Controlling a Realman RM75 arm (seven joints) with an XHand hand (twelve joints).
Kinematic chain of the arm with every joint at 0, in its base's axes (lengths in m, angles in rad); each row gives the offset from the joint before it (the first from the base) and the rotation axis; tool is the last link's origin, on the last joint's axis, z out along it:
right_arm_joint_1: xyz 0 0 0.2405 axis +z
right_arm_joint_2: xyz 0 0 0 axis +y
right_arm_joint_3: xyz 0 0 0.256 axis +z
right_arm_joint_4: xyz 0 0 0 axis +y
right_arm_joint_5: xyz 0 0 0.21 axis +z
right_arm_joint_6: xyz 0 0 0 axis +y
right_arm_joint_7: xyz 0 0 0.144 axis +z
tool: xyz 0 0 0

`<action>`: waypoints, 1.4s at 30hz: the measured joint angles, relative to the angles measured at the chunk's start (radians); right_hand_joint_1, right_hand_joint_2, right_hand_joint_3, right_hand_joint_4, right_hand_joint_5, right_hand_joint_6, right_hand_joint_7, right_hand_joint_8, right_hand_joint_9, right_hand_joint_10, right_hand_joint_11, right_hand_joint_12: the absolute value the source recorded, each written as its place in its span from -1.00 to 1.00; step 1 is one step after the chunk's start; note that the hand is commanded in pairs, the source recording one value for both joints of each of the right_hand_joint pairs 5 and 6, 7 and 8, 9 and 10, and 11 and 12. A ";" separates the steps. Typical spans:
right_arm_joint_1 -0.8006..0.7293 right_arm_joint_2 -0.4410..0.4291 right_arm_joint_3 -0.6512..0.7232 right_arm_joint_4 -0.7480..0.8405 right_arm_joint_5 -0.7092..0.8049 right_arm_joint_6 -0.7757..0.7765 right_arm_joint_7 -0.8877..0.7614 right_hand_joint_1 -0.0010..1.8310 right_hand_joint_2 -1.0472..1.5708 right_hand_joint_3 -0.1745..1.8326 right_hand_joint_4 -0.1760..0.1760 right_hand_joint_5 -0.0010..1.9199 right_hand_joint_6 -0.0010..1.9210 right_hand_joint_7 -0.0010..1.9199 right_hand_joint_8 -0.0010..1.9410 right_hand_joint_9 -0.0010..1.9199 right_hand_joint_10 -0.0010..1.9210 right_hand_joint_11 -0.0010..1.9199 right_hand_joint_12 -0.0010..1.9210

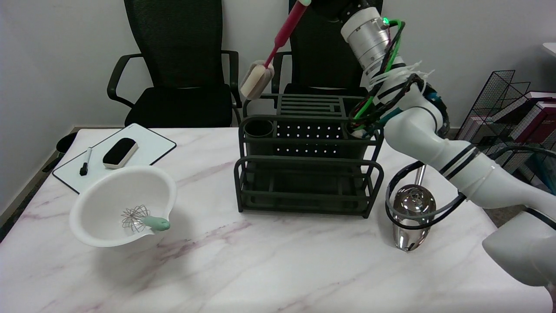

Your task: Place the pink sponge bottle brush into the kitchen storage rack.

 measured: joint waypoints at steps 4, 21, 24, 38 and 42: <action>0.029 -0.013 -0.031 -0.047 -0.002 0.004 0.017 0.35 0.98 -0.61 0.00 1.00 1.00 1.00 0.98 1.00 1.00 0.87 0.87; 0.089 -0.057 -0.107 -0.200 -0.017 0.034 0.045 0.40 0.93 -0.58 0.00 1.00 1.00 1.00 0.98 1.00 1.00 0.86 0.86; 0.089 -0.062 -0.114 -0.217 -0.018 0.041 0.048 0.41 0.92 -0.57 0.00 1.00 1.00 1.00 0.98 1.00 1.00 0.86 0.86; 0.082 -0.088 -0.140 -0.272 -0.072 0.072 0.053 0.43 0.90 -0.56 0.00 1.00 1.00 1.00 0.98 1.00 1.00 0.86 0.86; 0.080 -0.096 -0.143 -0.287 -0.099 0.081 0.056 0.46 0.87 -0.54 0.00 1.00 1.00 1.00 0.98 1.00 1.00 0.86 0.86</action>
